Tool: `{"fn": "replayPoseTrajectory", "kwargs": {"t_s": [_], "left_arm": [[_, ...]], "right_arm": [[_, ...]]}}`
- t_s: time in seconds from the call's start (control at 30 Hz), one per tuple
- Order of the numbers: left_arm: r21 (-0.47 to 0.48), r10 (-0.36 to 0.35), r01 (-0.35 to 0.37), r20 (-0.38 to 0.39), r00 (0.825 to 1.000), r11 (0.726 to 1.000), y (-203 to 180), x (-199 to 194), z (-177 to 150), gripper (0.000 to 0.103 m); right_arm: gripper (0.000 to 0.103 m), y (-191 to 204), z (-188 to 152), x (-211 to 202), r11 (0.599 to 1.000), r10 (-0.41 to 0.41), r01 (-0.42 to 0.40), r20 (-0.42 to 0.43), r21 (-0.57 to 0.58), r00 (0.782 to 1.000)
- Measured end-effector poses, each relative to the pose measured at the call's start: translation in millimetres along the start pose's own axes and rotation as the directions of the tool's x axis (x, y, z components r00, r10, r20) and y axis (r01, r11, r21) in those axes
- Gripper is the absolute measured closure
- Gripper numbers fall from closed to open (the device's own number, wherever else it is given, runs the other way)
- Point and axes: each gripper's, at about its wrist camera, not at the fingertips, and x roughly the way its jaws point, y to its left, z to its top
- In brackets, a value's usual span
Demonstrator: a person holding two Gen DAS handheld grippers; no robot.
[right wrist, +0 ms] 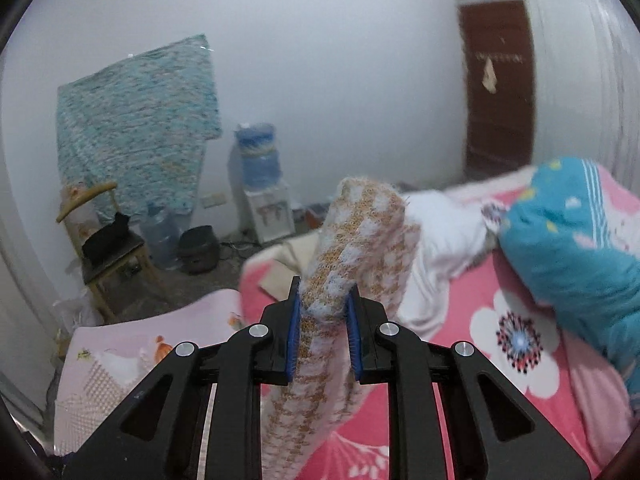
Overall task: Fold large clothes
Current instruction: 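Grasp the coat sleeve lying on the pink bedding with the right tool and lift, then lay the sleeve over the coat body and open the right tool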
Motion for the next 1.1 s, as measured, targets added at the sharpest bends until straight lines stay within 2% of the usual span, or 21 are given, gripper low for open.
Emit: {"fn": "replayPoseTrajectory", "kwargs": {"t_s": [0.27, 0.4, 0.47, 0.57, 0.6, 0.63, 0.7, 0.73, 0.77, 0.8, 0.83, 0.9, 1.0, 1.03, 1.1], "left_arm": [[-0.038, -0.067, 0.068, 0.025, 0.997, 0.997, 21.0, -18.7, -9.8, 0.046], [-0.062, -0.089, 0.091, 0.041, 0.995, 0.994, 33.1, -33.7, -17.8, 0.049], [-0.068, -0.092, 0.095, 0.052, 0.994, 0.993, 37.5, -44.1, -23.2, 0.049], [-0.085, -0.103, 0.110, 0.073, 0.992, 0.990, 48.5, -63.0, -32.7, 0.049], [-0.092, -0.109, 0.116, 0.077, 0.991, 0.989, 52.1, -68.2, -35.7, 0.049], [-0.099, -0.116, 0.124, 0.081, 0.990, 0.987, 55.4, -73.2, -38.8, 0.049], [-0.108, -0.139, 0.149, 0.091, 0.986, 0.983, 62.4, -81.6, -43.5, 0.049], [-0.111, -0.155, 0.165, 0.094, 0.983, 0.980, 66.1, -86.4, -46.8, 0.049], [-0.110, -0.172, 0.183, 0.099, 0.980, 0.977, 69.0, -91.0, -49.4, 0.049], [-0.108, -0.185, 0.196, 0.103, 0.977, 0.975, 71.5, -94.0, -51.1, 0.049], [-0.106, -0.195, 0.206, 0.107, 0.975, 0.973, 73.3, -96.9, -52.2, 0.049], [-0.107, -0.220, 0.232, 0.114, 0.969, 0.967, 77.7, -99.7, -51.7, 0.049], [-0.116, -0.248, 0.262, 0.127, 0.961, 0.958, 81.4, -92.5, -36.5, 0.049], [-0.121, -0.246, 0.261, 0.126, 0.961, 0.958, 81.0, -87.6, -30.8, 0.049], [-0.137, -0.229, 0.247, 0.131, 0.965, 0.959, 82.5, -73.9, -14.3, 0.049]], "right_arm": [[0.085, 83.8, 8.7, -45.7, 0.983, 0.158, -0.151, 0.059, -0.106, 0.986], [0.085, 144.8, -6.2, -55.2, 0.943, 0.288, -0.276, 0.039, -0.186, 0.957], [0.085, 189.1, -24.4, -60.7, 0.896, 0.388, -0.376, 0.002, -0.235, 0.922], [0.081, 249.4, -59.2, -63.9, 0.798, 0.527, -0.531, -0.099, -0.285, 0.844], [0.076, 271.9, -76.3, -61.7, 0.742, 0.580, -0.602, -0.168, -0.293, 0.797], [0.073, 292.3, -94.2, -58.0, 0.680, 0.624, -0.672, -0.250, -0.292, 0.740], [0.040, 319.6, -125.9, -51.5, 0.582, 0.672, -0.770, -0.378, -0.261, 0.636], [0.037, 330.1, -143.3, -48.1, 0.542, 0.678, -0.802, -0.433, -0.251, 0.594], [0.036, 334.3, -157.6, -44.9, 0.519, 0.674, -0.816, -0.466, -0.255, 0.574], [0.036, 334.7, -163.5, -43.0, 0.514, 0.668, -0.817, -0.476, -0.262, 0.573], [0.036, 328.7, -170.0, -37.6, 0.519, 0.657, -0.809, -0.478, -0.274, 0.583], [0.032, 308.0, -171.4, -22.5, 0.562, 0.640, -0.787, -0.468, -0.256, 0.609], [0.032, 258.0, -164.8, 15.9, 0.680, 0.581, -0.708, -0.450, -0.191, 0.678], [0.032, 235.7, -163.6, 30.2, 0.727, 0.552, -0.669, -0.447, -0.157, 0.704], [0.032, 199.6, -165.6, 48.1, 0.790, 0.502, -0.602, -0.446, -0.112, 0.741]]}}
